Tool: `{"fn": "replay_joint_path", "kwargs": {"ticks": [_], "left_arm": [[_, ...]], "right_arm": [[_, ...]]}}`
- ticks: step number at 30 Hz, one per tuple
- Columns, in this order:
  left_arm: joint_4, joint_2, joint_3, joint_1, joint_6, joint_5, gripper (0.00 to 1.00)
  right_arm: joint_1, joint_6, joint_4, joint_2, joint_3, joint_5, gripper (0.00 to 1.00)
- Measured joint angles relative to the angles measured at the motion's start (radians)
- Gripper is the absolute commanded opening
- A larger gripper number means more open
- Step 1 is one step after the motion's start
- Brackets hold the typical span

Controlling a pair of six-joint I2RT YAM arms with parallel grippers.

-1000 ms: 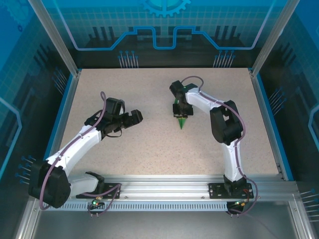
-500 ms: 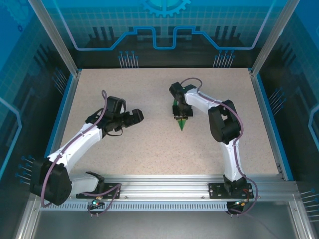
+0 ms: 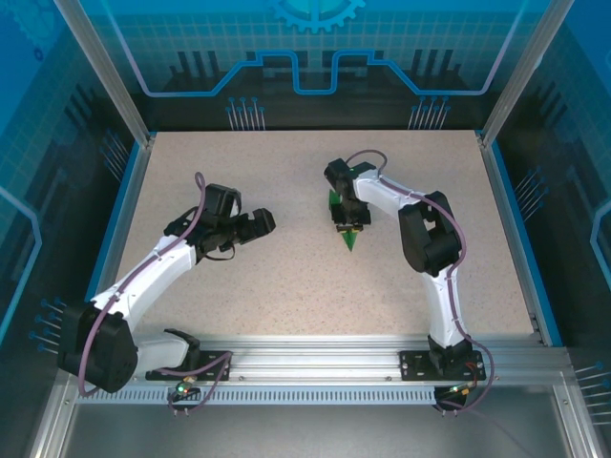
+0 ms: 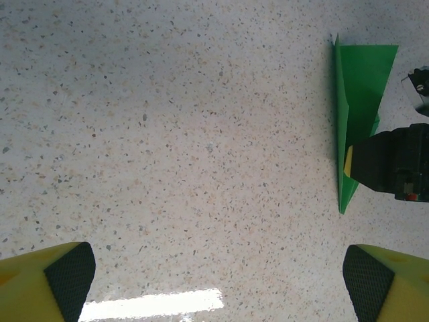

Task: Fold a paper plane with a square sheet of paper (fold left side to right side)
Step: Place the paper plane at the center of the table, then reset both arms

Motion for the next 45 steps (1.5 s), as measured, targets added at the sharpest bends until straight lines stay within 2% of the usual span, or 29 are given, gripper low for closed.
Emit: {"fn": "replay_joint_path", "kwargs": {"ticks": [9, 13, 15, 19, 25, 29, 34, 39, 45], "left_arm": [[-0.007, 0.0, 0.018, 0.005, 0.0, 0.014, 0.99], [-0.007, 0.0, 0.018, 0.019, 0.0, 0.024, 0.99], [-0.005, 0.0, 0.018, 0.031, 0.0, 0.024, 0.99], [0.015, -0.013, 0.018, 0.056, 0.0, -0.004, 0.99], [0.13, -0.117, -0.037, 0.066, 0.02, -0.182, 0.99], [0.279, -0.196, -0.15, 0.067, 0.074, -0.339, 0.99], [0.402, -0.217, -0.268, 0.069, 0.201, -0.5, 0.99], [0.481, -0.141, -0.278, 0.07, 0.304, -0.635, 0.99], [0.632, 0.019, -0.336, 0.07, 0.435, -0.697, 0.99]], "right_arm": [[0.016, -0.003, -0.029, -0.076, -0.006, 0.027, 0.39], [0.027, -0.003, -0.034, -0.164, -0.052, 0.053, 0.49], [0.031, -0.008, -0.04, -0.233, -0.089, 0.075, 0.55], [0.032, -0.029, -0.03, -0.443, -0.186, 0.145, 0.73], [0.0, -0.101, 0.092, -0.835, -0.387, 0.277, 0.99], [-0.083, -0.155, 0.254, -1.038, -0.587, 0.344, 1.0], [-0.203, -0.222, 0.52, -1.147, -0.877, 0.365, 1.0], [-0.307, -0.285, 0.756, -1.08, -1.084, 0.33, 1.0], [-0.332, -0.372, 1.07, -0.975, -1.217, 0.27, 1.0]]}}
